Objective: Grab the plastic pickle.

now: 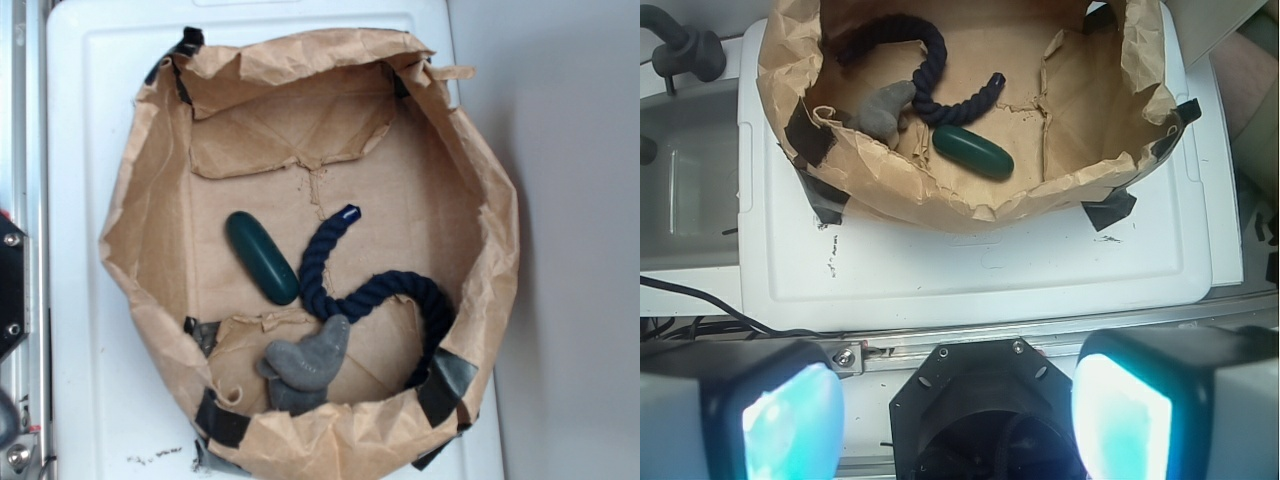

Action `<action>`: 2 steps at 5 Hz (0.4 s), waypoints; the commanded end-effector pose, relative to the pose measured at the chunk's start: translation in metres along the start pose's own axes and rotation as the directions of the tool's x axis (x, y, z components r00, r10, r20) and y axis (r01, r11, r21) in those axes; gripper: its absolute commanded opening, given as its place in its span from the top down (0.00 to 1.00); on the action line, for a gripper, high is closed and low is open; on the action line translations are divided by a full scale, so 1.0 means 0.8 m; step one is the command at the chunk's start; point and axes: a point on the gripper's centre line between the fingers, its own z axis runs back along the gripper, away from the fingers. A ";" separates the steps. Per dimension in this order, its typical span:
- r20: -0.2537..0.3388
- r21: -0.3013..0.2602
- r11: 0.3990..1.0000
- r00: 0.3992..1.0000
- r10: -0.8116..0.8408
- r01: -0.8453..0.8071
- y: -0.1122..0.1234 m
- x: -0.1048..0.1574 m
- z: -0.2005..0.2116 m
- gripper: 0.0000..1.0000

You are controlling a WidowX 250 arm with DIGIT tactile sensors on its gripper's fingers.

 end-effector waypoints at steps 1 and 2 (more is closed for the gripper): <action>0.000 0.000 1.000 1.000 0.000 0.000 0.000 0.000 0.000 0.00; 0.010 -0.012 0.999 0.999 -0.038 0.038 -0.007 0.033 -0.012 0.00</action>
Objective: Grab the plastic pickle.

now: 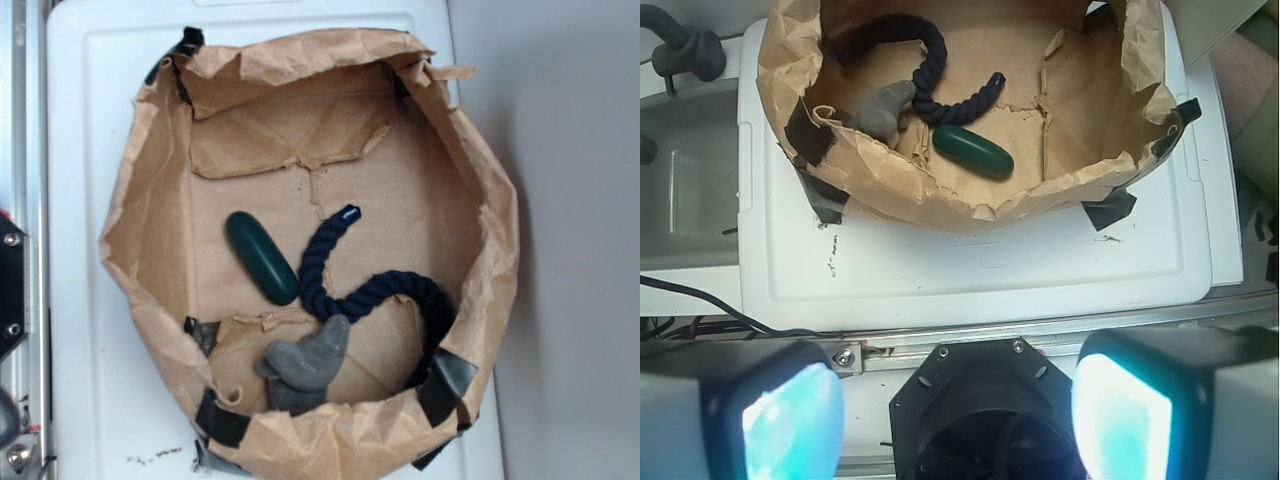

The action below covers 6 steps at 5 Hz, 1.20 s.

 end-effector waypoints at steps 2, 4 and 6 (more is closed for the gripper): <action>0.032 -0.059 0.967 0.968 -0.248 0.250 -0.007 0.045 -0.030 0.00; -0.054 -0.081 0.938 0.939 -0.341 0.336 0.004 0.072 -0.046 0.00; -0.052 0.006 0.956 0.954 -0.294 0.294 -0.004 0.144 -0.055 0.00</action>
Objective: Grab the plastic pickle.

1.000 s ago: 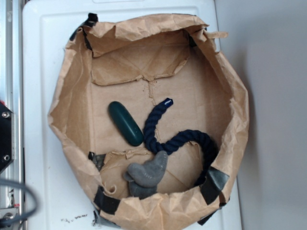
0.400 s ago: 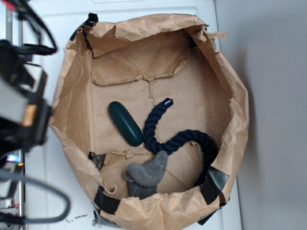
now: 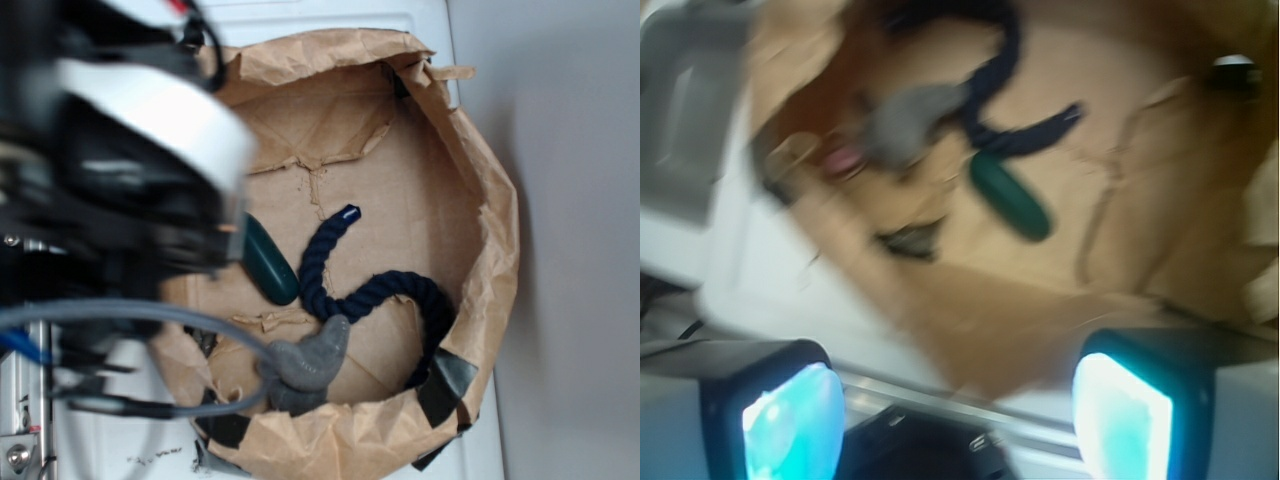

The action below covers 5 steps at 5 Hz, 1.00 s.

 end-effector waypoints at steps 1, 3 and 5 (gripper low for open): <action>0.064 0.027 1.000 0.998 -0.002 0.000 0.005 0.040 0.018 0.00; 0.064 0.027 1.000 0.998 -0.002 0.000 0.005 0.040 0.018 0.00; 0.125 0.048 0.998 0.992 0.021 -0.027 0.008 0.019 -0.002 0.00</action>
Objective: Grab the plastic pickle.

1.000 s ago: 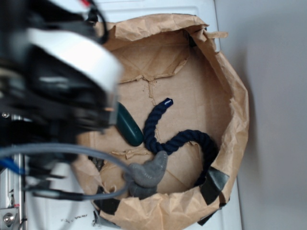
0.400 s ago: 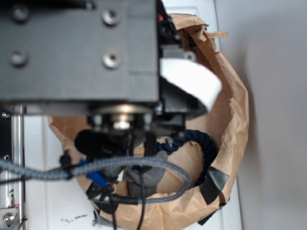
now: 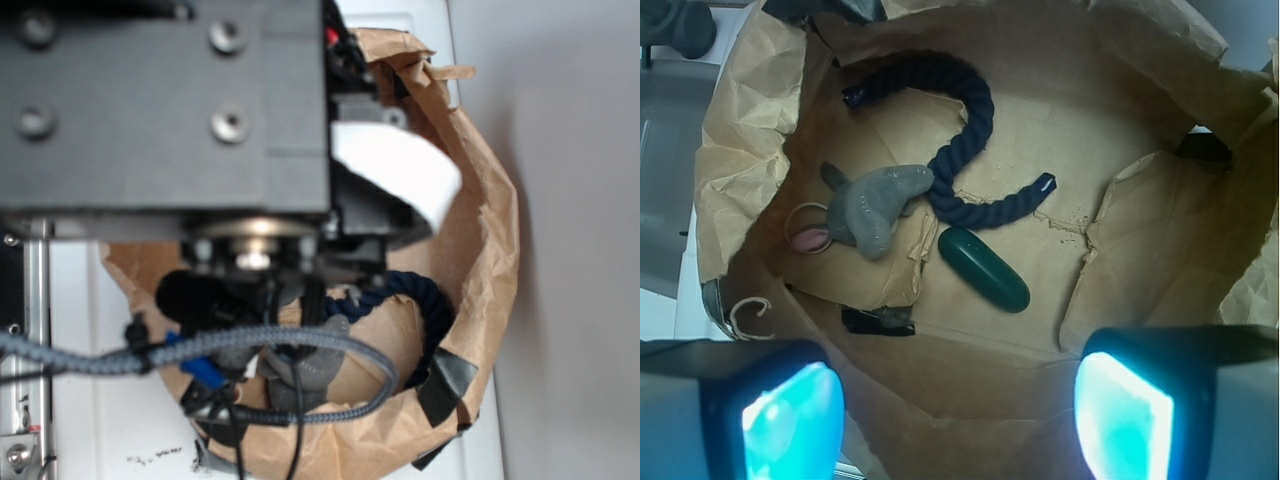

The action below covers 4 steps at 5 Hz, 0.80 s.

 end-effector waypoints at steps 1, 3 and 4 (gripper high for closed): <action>0.103 0.033 0.999 0.995 0.015 -0.018 0.018 -0.019 -0.028 0.00; 0.098 0.094 0.993 0.993 0.068 -0.077 0.030 0.007 -0.076 0.00; 0.096 0.115 0.990 0.993 0.069 -0.080 0.032 0.022 -0.098 0.00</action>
